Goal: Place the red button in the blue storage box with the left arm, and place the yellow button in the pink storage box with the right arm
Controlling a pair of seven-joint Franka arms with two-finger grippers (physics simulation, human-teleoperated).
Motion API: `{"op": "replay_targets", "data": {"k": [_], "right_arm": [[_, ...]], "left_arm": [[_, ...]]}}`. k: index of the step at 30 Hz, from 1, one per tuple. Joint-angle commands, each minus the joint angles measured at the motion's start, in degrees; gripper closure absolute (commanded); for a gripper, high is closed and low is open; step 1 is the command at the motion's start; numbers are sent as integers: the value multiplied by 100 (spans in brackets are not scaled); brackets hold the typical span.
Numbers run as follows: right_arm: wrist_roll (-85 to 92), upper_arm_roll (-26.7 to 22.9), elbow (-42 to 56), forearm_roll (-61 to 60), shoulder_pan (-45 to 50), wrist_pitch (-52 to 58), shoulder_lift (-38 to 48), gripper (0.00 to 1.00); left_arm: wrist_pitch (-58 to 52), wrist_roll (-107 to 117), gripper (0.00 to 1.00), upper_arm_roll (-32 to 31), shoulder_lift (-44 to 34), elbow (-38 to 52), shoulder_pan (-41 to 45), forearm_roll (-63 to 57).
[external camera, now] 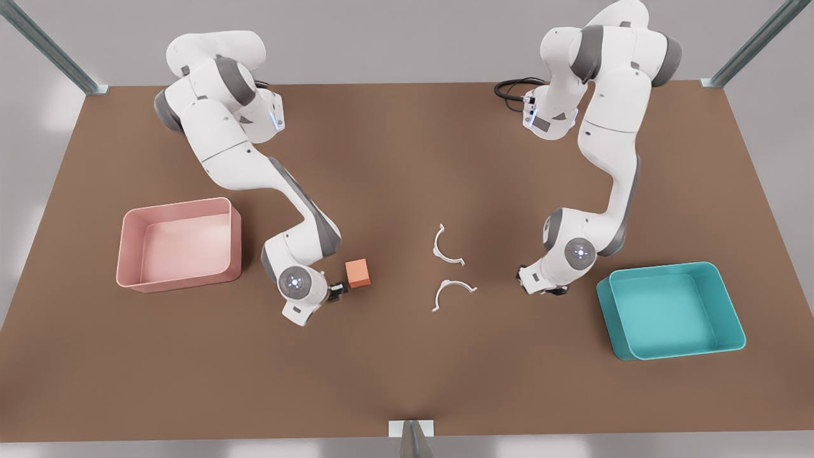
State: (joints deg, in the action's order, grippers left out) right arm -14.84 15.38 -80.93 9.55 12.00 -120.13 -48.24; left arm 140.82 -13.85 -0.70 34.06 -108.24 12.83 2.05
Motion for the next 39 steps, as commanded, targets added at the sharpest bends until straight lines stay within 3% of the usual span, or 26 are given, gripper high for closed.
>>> {"op": "replay_targets", "data": {"k": [1, 4, 7, 11, 16, 20, 22, 23, 27, 29, 30, 34, 39], "right_arm": [[-213, 26, -55, -6, -14, -318, 16, 3], [-204, 26, -222, -6, -22, -327, 34, 5], [-257, 52, -327, -6, -22, -423, 51, 9], [-292, 53, -283, -6, -40, -757, 7, 10], [-292, 79, -441, -6, -84, -801, 86, 19], [-300, 96, -1074, -6, -181, -1399, 253, 19], [-353, 96, -1048, -6, -172, -1531, 218, 24], [-353, 88, -1039, -6, -172, -1531, 209, 37], [-353, 96, -987, -6, -172, -1522, 201, 39], [-344, 88, -916, -6, -172, -1487, 245, 41], [-344, 96, -916, -6, -163, -1478, 253, 45], [-265, -18, -872, -6, -163, -1443, 789, 45], [402, -106, -2726, -32, -725, -1768, 2564, 45]], "left_arm": [[33, -267, 27, 0, 30, 5, 18, -3], [60, -250, 27, 0, 136, 5, 53, -3], [95, -258, 46, 0, 162, -4, 53, -3], [69, -250, 59, 0, 92, -4, 53, -3], [-511, -425, 60, 44, -672, 5, -237, -29], [-1250, -2569, 60, 35, -1262, 84, -1494, -21], [-1250, -3606, 59, 44, -1235, 189, -2065, -29], [-1250, -4011, 58, 44, -1200, 268, -2285, -29], [-1215, -4337, 58, 79, -322, 1252, -2584, -47], [-1188, -4337, 52, 79, 74, 1665, -2584, -65], [-1171, -4337, 0, 88, 241, 1815, -2593, -65], [-1197, -3554, 0, 106, 215, 1903, -2557, -21], [-1250, -2298, 0, 79, -637, 1921, -2522, -12]]}}
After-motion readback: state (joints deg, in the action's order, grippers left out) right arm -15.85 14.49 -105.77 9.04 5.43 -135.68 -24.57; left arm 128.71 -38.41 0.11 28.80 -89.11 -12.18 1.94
